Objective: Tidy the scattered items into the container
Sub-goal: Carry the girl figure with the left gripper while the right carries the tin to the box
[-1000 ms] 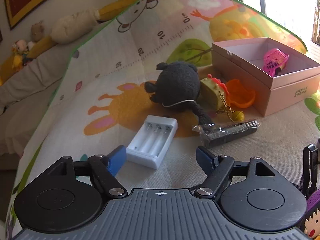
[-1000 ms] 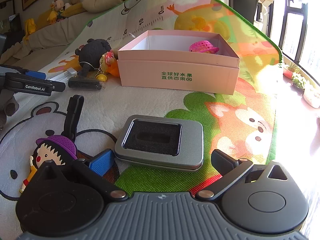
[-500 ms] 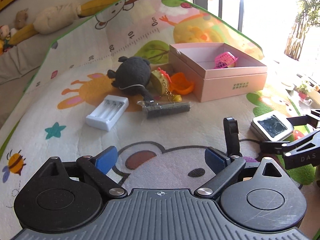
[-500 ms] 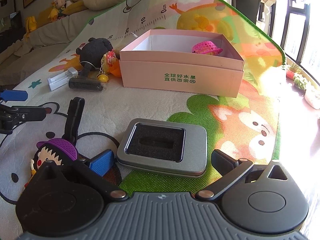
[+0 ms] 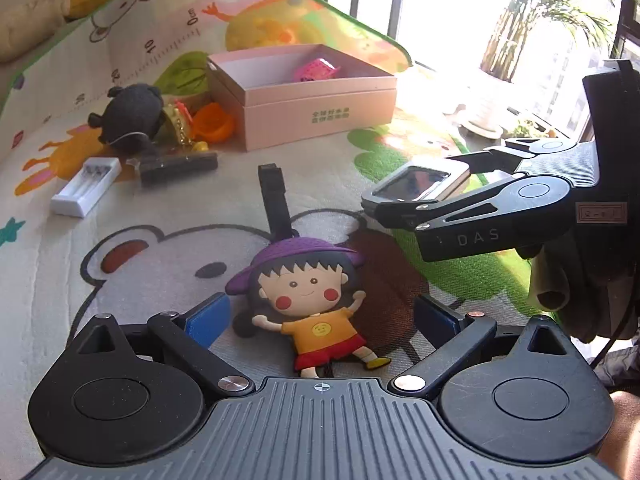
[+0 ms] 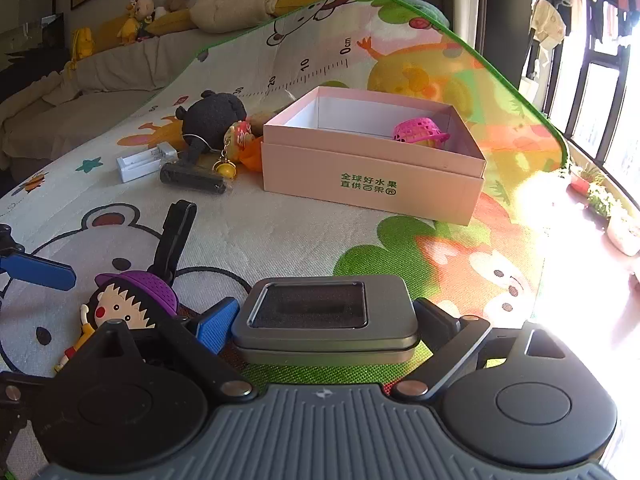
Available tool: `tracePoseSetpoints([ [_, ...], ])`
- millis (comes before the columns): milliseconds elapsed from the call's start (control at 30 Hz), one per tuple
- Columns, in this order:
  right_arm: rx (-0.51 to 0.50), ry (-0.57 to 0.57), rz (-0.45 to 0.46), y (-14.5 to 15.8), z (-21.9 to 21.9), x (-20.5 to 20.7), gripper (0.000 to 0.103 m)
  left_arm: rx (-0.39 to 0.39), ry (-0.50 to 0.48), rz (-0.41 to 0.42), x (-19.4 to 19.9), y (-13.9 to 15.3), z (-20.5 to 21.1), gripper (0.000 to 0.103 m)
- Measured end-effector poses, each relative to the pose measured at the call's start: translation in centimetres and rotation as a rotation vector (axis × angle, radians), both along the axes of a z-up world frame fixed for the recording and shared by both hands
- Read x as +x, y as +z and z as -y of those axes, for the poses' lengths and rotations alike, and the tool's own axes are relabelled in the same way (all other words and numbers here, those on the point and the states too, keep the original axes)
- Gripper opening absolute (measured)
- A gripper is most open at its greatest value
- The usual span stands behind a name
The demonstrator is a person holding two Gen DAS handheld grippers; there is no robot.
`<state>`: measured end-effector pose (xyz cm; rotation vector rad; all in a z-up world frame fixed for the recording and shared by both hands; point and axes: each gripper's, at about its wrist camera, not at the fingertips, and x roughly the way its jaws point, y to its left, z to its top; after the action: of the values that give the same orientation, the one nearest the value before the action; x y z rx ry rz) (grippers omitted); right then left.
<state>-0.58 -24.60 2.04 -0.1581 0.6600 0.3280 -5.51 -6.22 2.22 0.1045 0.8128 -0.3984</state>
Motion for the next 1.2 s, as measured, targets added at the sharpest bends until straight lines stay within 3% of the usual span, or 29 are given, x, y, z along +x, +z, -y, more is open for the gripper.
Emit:
tracePoseSetpoints([
  [100, 0.008, -0.017, 0.011, 0.4, 1.0, -0.8, 0.093, 0.014, 0.031, -0.015, 1.1, -0.8, 0.6, 0.100],
  [300, 0.006, -0.023, -0.012, 0.1, 2.1, -1.8, 0.093, 0.078, 0.024, 0.055, 2.1, -1.5, 1.6, 0.101],
  [400, 0.003, -0.024, -0.025, -0.3, 2.2, -2.0, 0.093, 0.073, 0.017, 0.065, 2.2, -1.5, 1.5, 0.100],
  [567, 0.004, -0.034, -0.041, -0.9, 2.3, -1.8, 0.093, 0.053, 0.034, 0.078, 2.3, -1.0, 0.7, 0.078],
  [767, 0.012, -0.040, -0.042, -1.1, 2.3, -1.6, 0.094, 0.062, -0.003, 0.070, 1.8, -0.9, 0.5, 0.079],
  [900, 0.016, -0.041, -0.052, -1.4, 2.4, -1.4, 0.094, 0.074, -0.012, 0.080, 2.3, -1.3, 0.5, 0.093],
  [1200, 0.017, -0.025, -0.053, -1.2, 2.4, -1.5, 0.092, 0.076, -0.021, 0.120, 2.2, -1.3, 1.2, 0.087],
])
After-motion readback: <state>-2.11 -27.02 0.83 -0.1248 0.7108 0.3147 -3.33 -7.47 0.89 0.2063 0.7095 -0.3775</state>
